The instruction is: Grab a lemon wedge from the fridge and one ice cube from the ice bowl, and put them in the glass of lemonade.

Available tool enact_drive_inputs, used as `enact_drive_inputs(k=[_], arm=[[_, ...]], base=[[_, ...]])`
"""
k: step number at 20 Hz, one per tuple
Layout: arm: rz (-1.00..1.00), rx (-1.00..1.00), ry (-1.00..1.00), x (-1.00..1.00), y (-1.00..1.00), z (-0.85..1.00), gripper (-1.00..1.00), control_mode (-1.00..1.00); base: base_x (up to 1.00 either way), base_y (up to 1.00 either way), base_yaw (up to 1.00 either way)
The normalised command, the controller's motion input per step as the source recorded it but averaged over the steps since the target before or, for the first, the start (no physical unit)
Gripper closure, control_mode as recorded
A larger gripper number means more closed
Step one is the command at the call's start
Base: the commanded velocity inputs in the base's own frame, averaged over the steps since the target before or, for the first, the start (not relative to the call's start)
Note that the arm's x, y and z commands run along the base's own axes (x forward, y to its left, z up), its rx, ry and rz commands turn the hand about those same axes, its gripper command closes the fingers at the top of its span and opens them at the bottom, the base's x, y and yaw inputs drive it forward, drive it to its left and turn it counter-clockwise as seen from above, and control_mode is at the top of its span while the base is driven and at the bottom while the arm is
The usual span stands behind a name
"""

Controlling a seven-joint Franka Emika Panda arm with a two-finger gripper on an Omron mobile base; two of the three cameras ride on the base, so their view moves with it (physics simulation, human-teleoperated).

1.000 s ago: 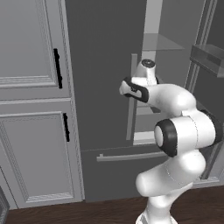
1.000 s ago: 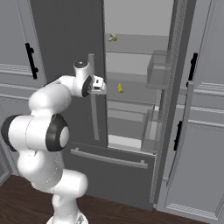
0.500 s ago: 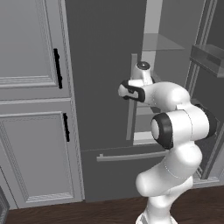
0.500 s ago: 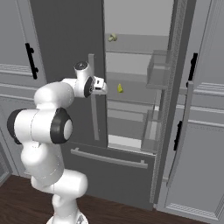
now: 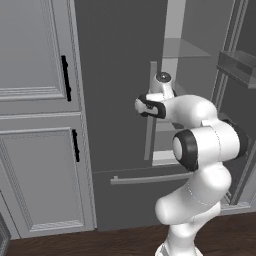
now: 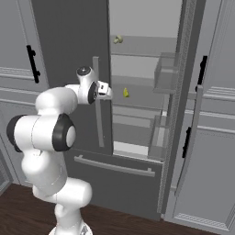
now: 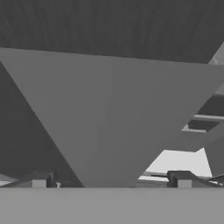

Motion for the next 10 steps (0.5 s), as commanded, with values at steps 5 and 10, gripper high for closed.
enact_drive_inputs(k=[5,10], arm=[[0.00,0.00,-0.41,0.09,0.02,-0.33,-1.00,-1.00],[0.00,0.00,-0.32,0.20,0.04,-0.32,-1.00,-1.00]], base=[[0.00,0.00,0.00],[0.00,0.00,0.00]])
